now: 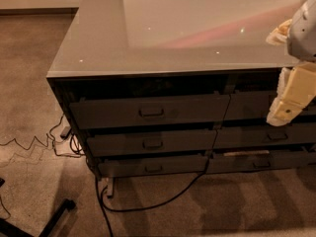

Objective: Open top drawer

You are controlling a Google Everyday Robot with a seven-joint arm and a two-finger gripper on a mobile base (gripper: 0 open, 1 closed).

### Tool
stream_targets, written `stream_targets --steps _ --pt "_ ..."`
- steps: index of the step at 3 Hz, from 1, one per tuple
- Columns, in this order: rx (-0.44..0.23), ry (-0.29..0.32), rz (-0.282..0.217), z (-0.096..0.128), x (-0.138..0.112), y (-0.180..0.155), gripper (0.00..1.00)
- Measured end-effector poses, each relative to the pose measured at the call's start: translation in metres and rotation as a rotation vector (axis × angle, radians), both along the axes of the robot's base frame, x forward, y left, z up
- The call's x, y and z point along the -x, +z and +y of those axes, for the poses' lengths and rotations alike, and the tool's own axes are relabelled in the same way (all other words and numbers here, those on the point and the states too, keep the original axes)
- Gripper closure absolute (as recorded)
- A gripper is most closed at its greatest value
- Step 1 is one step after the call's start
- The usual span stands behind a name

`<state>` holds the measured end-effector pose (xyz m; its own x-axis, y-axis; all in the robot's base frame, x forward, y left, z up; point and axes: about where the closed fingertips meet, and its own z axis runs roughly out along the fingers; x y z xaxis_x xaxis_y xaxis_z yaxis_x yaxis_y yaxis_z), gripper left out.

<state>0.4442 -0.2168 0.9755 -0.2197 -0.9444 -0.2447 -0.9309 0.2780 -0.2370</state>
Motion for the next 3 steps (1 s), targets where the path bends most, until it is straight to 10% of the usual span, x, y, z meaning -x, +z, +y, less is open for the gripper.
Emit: stream_targets --steps 3 --pt "-0.184 0.170 0.154 0.054 -0.073 -0.155 0.00"
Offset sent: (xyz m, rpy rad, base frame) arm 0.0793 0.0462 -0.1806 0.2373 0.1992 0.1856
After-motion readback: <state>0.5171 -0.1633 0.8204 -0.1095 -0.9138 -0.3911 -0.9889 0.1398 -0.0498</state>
